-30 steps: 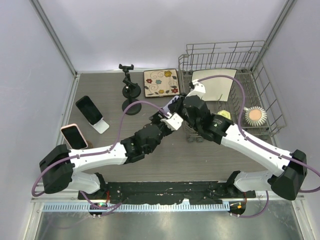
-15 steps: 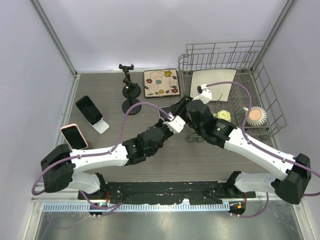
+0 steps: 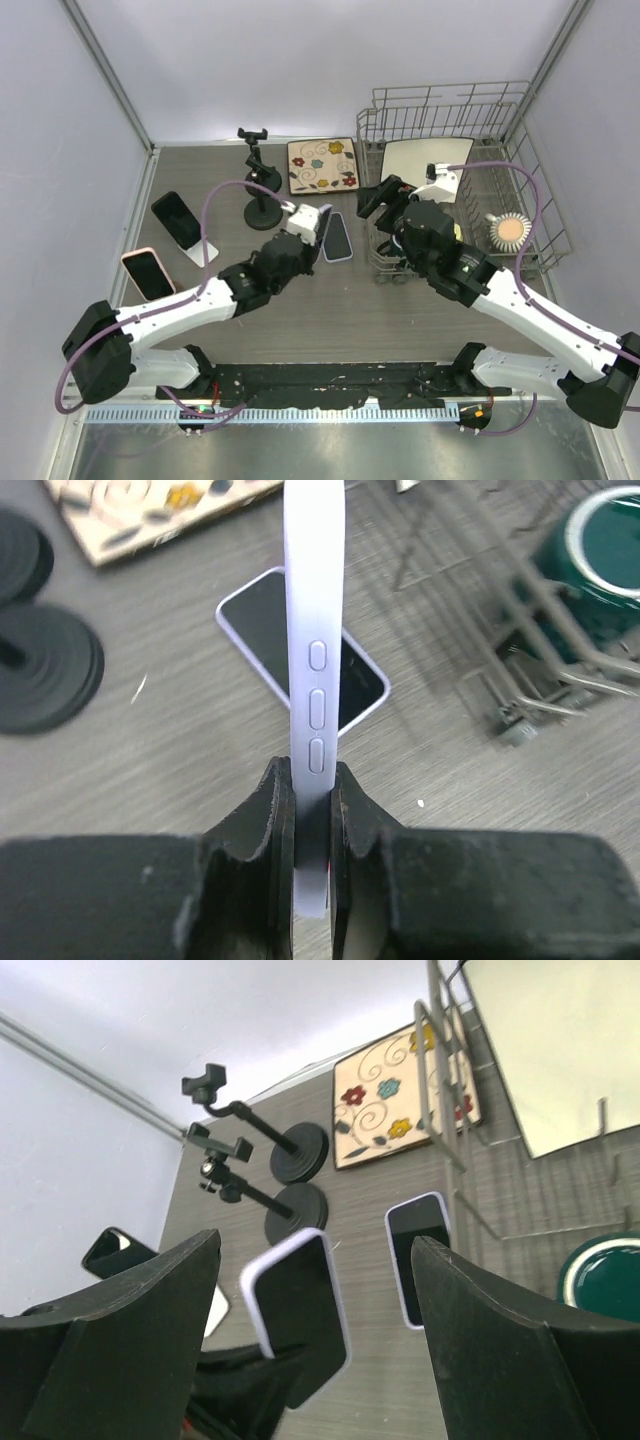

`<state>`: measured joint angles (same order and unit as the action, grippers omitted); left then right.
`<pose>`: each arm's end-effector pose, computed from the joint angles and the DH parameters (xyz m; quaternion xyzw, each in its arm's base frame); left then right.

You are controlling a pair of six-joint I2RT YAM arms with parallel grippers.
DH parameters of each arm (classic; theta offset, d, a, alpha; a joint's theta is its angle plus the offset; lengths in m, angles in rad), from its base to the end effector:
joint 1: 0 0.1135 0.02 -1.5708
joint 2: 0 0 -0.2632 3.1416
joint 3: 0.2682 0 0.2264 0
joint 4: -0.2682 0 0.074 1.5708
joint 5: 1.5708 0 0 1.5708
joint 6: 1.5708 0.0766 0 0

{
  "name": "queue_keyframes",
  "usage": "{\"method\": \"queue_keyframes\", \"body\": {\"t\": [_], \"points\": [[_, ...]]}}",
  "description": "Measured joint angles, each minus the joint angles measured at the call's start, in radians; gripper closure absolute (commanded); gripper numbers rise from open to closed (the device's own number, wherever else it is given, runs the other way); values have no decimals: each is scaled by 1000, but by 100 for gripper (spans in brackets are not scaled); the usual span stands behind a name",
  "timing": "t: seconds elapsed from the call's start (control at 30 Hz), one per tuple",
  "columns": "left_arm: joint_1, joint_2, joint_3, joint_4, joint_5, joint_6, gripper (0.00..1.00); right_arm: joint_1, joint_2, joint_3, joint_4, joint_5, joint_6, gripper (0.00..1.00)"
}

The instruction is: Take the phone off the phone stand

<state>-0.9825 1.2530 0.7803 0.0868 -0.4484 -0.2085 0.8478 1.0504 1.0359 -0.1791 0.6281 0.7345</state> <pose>0.1896 -0.2244 0.2637 0.1903 0.7958 -0.1527 0.5542 0.1937 0.1515 0.3725 0.1544 0.7443 0.2621 0.5945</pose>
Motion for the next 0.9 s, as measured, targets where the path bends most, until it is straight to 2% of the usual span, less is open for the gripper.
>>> {"method": "queue_keyframes", "body": {"t": [0.2, 0.33, 0.57, 0.9], "points": [[297, -31, -55, -83, 217, -300, 100, 0, -40, 0, 0, 78, -75, 17], [418, 3, -78, -105, 322, -433, 100, 0, -64, 0, 0, 111, -106, 16], [460, 175, -70, -79, 460, -547, 100, 0, -118, -31, -1, 142, -142, 16], [468, 364, 2, 64, 526, -650, 100, -1, -200, -60, -18, 186, -191, 16]]}}
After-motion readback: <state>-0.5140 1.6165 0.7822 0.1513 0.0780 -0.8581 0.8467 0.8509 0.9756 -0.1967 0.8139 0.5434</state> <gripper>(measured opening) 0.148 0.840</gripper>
